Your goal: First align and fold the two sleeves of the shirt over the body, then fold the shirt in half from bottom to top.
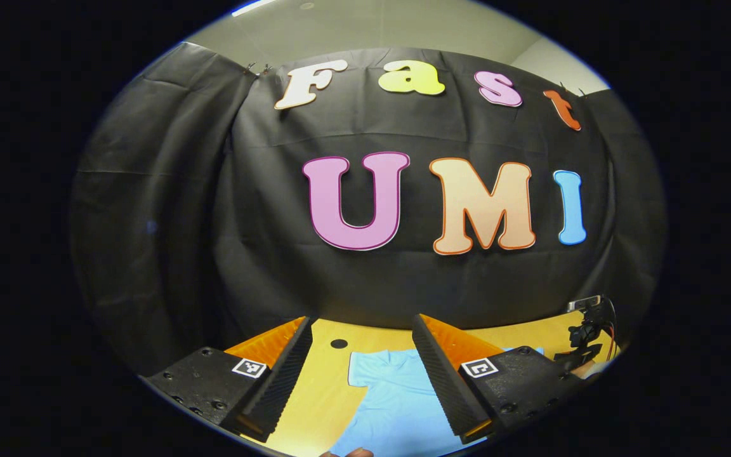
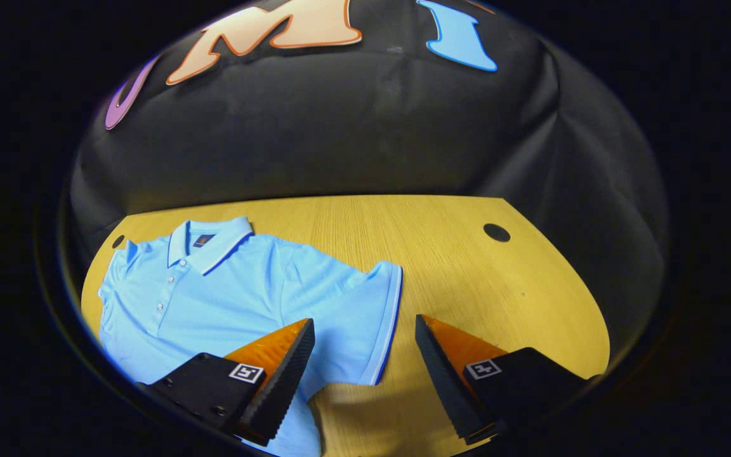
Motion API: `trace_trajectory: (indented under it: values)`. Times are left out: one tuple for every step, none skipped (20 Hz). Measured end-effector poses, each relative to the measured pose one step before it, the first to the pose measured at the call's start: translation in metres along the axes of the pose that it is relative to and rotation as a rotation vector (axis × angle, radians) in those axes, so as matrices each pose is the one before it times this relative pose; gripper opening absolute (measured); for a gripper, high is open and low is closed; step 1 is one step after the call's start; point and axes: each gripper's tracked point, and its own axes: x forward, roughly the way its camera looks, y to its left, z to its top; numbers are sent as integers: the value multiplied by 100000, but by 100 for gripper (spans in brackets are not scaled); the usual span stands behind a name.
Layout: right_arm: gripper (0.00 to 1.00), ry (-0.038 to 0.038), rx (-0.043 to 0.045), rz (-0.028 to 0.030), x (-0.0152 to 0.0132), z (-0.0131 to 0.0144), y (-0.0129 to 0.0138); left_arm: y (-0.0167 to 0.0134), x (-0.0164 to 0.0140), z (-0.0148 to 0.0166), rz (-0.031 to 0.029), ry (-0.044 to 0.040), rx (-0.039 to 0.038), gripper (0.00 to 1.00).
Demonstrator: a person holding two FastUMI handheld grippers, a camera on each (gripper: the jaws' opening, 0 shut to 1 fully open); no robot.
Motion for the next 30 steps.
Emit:
trace_trajectory:
  values:
    - [100, 1154, 721, -342, 406, -312, -34, 70, 103, -78, 76, 250, 220, 96]
    - [100, 1328, 500, -556, 463, -289, -19, 6, 178, -165, -97, 328, 205, 95]
    - [99, 1504, 566, 0, 294, -482, 17, 11, 170, 9, -230, 292, 309, 95]
    - [99, 2550, 821, 1075, 92, -541, 246, -56, 36, -109, -206, 84, 233, 95]
    - [99, 411, 1931, 2149, 311, 7, 581, -22, 57, 16, -236, -32, -29, 95]
    - [91, 207, 998, 1409, 27, 13, 476, -12, 117, -72, -238, 80, -208, 95]
    - [83, 232, 1112, 1376, 129, -14, 361, -26, 171, -58, -172, 162, -319, 95]
    - [67, -985, 366, 956, 80, 360, 328, 11, 76, -237, 31, 407, -436, 95]
    - [58, 710, 1358, 1674, 91, -162, 397, 94, 69, -179, 125, 377, -341, 94]
    - [33, -680, 533, -536, -440, 113, 433, 87, -49, -81, 122, 206, -379, 95]
    - [9, 615, 1645, 838, -34, 119, 377, 100, -18, -10, 75, 197, -205, 95]
    - [0, 950, 2809, 2511, 115, -115, 822, 70, -29, -76, 83, 81, 51, 95]
    - [3, -382, 1866, 1872, -230, 331, 504, 137, -34, 65, 142, -138, 161, 95]
    - [0, -2241, -457, 197, -185, 683, 296, 202, -62, -69, 160, -64, 101, 95]
    - [0, -2844, -1331, 668, -460, 919, 563, 73, 21, -14, 249, 18, -89, 94]
    - [3, -1877, -860, 2705, -495, 943, 1194, 104, 27, -126, 30, 56, -339, 94]
    - [3, -1622, -1256, 2883, -516, 762, 1362, -11, 35, -110, -131, 236, -535, 94]
    - [3, -1507, -1793, 2497, -367, 406, 1237, 45, 10, -224, -91, 323, -638, 94]
    - [3, -1344, -1656, 2533, -221, 446, 1333, 6, 50, -162, -62, 432, -760, 95]
    - [3, -999, -1746, 2310, -114, 214, 1407, 59, 2, -218, 3, 322, -684, 95]
    - [3, -429, -1726, 2537, -13, -218, 1455, 61, 1, -106, -31, 200, -631, 95]
    - [3, 682, -1796, 1814, 255, -509, 1329, 67, 19, -155, -8, 155, -511, 95]
    - [3, 1279, -1549, 1677, 183, -780, 1121, 196, -23, -150, 80, 359, -41, 95]
    - [3, 1000, -1131, 1181, 292, -614, 1057, 276, 51, -251, 177, 314, 362, 95]
    - [3, 994, -929, 1147, 392, -649, 837, 312, 111, -174, 122, 84, 678, 95]
    - [3, 1888, -1280, 1073, 377, -837, 952, 288, 158, -112, 178, 77, 767, 95]
    - [3, 1366, -1537, 349, 315, -803, 627, 205, 483, -248, -114, 276, 641, 95]
    - [3, 1070, -1535, -497, 120, -401, 142, 233, 435, -272, -145, 321, 343, 95]
    - [3, 1566, -580, -162, -365, -400, 202, 81, 599, -389, -745, 622, 138, 95]
    - [19, 383, -610, -257, -741, 48, 43, 177, 807, -674, -518, 961, 227, 95]
